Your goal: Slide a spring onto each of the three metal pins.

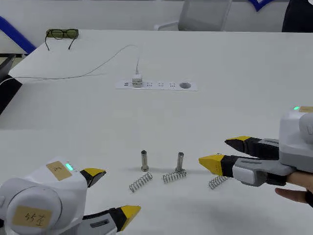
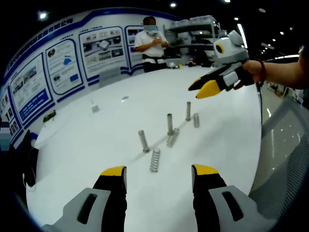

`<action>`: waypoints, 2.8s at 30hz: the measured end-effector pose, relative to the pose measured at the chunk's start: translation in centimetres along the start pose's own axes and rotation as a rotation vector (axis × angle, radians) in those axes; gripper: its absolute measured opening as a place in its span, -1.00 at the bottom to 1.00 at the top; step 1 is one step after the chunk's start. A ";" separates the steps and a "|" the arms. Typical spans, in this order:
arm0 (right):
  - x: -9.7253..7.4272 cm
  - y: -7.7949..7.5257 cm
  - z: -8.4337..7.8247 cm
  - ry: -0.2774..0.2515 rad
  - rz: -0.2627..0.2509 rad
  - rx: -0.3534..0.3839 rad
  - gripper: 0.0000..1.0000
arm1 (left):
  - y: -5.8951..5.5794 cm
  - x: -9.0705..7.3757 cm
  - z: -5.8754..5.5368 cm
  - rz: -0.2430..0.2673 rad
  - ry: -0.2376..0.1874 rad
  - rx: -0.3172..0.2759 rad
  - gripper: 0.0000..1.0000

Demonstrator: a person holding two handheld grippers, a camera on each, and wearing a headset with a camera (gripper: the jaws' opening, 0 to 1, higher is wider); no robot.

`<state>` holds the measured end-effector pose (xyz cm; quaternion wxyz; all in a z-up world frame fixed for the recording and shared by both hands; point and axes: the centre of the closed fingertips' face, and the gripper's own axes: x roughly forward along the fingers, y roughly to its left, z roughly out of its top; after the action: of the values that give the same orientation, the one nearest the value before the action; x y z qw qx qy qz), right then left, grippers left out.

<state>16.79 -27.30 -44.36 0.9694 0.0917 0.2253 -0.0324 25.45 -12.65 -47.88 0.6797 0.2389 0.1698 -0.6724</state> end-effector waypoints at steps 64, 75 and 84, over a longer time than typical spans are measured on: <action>-1.8 2.2 -0.2 -0.070 0.035 0.091 0.10 | 0.2 4.7 -1.5 -0.110 0.035 0.025 -0.80; -0.8 4.8 1.8 -0.132 0.138 0.200 -0.01 | -0.9 2.2 1.8 -0.127 -0.124 -0.144 -0.80; 0.4 7.6 3.7 -0.189 0.255 0.366 -0.18 | -2.1 0.2 5.0 -0.147 -0.241 -0.196 -0.80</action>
<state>19.56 -20.58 -40.05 0.9497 0.2902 0.1104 0.0415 22.96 -15.54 -44.05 0.6642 0.0763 0.1687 -0.7243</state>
